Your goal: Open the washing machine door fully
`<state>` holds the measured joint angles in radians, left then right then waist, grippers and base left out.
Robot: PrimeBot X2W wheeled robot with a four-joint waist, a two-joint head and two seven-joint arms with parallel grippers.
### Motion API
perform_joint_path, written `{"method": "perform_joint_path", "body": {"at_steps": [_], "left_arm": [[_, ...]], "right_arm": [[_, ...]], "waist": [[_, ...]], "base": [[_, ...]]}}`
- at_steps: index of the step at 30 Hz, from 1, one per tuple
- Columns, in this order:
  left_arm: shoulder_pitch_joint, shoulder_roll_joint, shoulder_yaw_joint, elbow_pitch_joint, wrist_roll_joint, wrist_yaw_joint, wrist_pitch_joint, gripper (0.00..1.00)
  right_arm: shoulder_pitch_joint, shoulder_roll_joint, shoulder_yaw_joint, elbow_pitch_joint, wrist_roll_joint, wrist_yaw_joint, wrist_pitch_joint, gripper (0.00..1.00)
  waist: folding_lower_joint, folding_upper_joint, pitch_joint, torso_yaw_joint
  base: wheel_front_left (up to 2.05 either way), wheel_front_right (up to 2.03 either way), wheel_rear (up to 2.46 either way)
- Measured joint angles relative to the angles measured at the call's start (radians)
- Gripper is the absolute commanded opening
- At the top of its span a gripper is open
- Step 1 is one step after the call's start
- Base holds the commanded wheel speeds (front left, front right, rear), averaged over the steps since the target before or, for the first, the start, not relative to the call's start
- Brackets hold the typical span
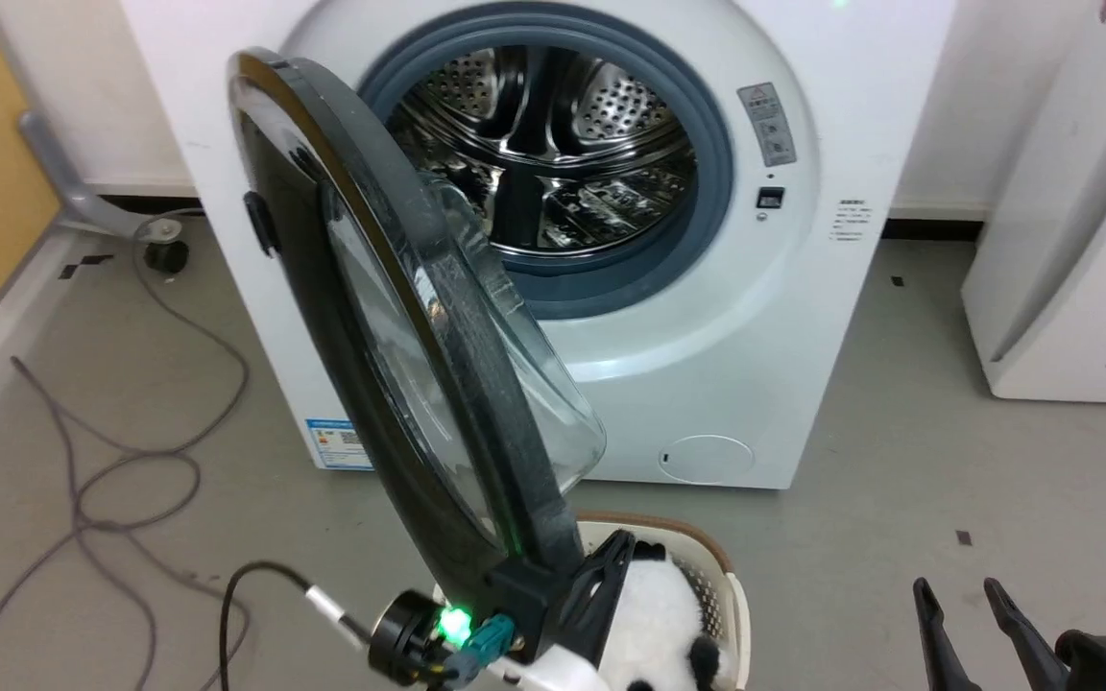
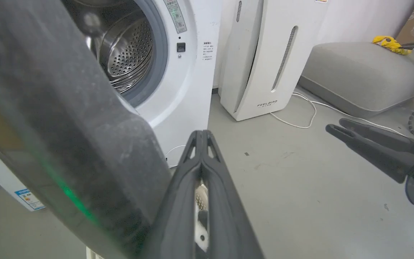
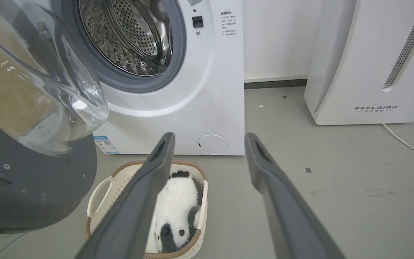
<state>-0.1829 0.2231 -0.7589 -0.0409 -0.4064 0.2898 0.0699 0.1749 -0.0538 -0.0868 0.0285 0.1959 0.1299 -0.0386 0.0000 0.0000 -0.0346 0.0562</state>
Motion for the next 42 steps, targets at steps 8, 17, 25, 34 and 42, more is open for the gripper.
{"method": "perform_joint_path", "body": {"at_steps": [8,17,25,34,42], "left_arm": [[0.084,0.053,0.023,-0.088,0.009,0.061,-0.023,0.0],[0.174,0.087,0.083,-0.185,0.01,0.143,-0.076,0.0],[0.238,0.131,0.184,-0.223,-0.007,0.201,-0.147,0.0],[0.263,0.237,0.409,-0.107,-0.106,0.188,-0.264,0.0],[0.263,0.263,0.572,0.057,-0.17,0.117,-0.319,0.0]], "right_arm": [[0.0,0.0,-0.007,0.003,-0.002,0.0,-0.003,1.0],[0.0,0.001,-0.035,-0.012,-0.045,0.0,-0.001,1.0],[-0.001,0.001,-0.038,-0.015,-0.045,0.0,0.0,1.0],[-0.002,0.001,-0.021,-0.023,-0.045,0.0,0.002,1.0],[-0.001,0.001,-0.02,-0.024,-0.036,0.0,0.002,1.0]], "waist": [[0.0,0.0,-0.003,0.063],[0.0,0.0,-0.003,0.154],[0.0,0.0,0.001,0.223],[0.0,0.0,0.005,0.223],[0.0,0.0,0.006,0.193]], "base": [[0.0,0.0,0.0],[0.0,0.0,0.0],[0.0,0.0,0.0],[0.0,0.0,0.0],[0.0,0.0,0.0]]}}
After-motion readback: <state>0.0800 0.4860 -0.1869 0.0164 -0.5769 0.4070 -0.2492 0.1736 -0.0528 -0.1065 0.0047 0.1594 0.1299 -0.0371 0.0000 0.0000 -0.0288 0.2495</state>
